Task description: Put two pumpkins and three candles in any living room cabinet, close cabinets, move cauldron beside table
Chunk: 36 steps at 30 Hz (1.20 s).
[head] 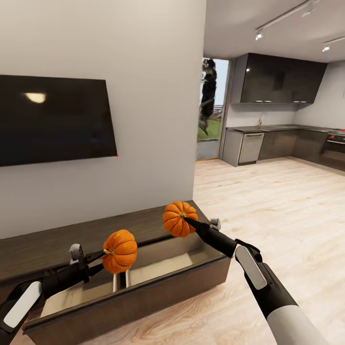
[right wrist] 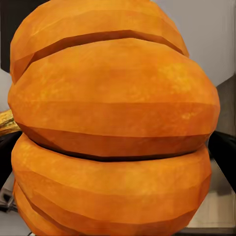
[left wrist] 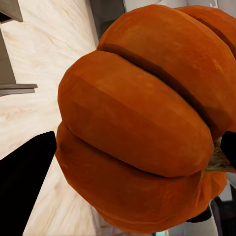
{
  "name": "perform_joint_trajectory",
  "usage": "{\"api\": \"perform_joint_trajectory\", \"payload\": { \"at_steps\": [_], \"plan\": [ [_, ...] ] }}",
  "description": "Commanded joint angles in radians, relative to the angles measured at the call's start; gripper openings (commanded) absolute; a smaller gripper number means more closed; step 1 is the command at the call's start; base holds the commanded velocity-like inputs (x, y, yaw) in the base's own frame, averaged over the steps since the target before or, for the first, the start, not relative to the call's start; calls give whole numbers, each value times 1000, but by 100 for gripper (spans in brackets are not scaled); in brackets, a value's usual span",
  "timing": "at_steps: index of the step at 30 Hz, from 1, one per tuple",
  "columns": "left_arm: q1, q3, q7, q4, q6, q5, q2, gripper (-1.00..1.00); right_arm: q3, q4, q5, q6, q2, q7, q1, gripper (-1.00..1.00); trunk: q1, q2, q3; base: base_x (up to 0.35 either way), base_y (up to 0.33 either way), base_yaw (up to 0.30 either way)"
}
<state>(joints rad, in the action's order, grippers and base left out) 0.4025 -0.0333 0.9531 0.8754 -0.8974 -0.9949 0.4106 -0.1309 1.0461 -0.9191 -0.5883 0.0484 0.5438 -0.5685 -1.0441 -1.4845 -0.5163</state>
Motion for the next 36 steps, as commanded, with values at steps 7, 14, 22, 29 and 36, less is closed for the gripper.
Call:
{"api": "perform_joint_trajectory", "payload": {
  "at_steps": [7,14,22,29,36],
  "plan": [
    [1,-2,-1,0,-9,-14,1,-100,0,0,-15,-6,1,-1,-1,-100,0,-1,-1,178,-217,3],
    [1,-2,-1,0,-9,-14,1,-100,0,0,-15,-5,1,-1,-1,-100,0,-1,3,227,-221,162],
    [1,-3,-1,0,-9,-13,-5,-100,1,0,-15,-5,2,-1,-1,-100,0,-1,7,241,-221,190],
    [1,-3,-1,0,-9,-13,-8,-100,1,0,-15,-5,2,-2,-1,-100,0,-1,7,242,-220,14],
    [1,-4,-2,0,-8,-13,-9,-100,1,1,-13,-7,2,-12,-1,-100,0,-1,7,242,-220,152]
  ]
}}
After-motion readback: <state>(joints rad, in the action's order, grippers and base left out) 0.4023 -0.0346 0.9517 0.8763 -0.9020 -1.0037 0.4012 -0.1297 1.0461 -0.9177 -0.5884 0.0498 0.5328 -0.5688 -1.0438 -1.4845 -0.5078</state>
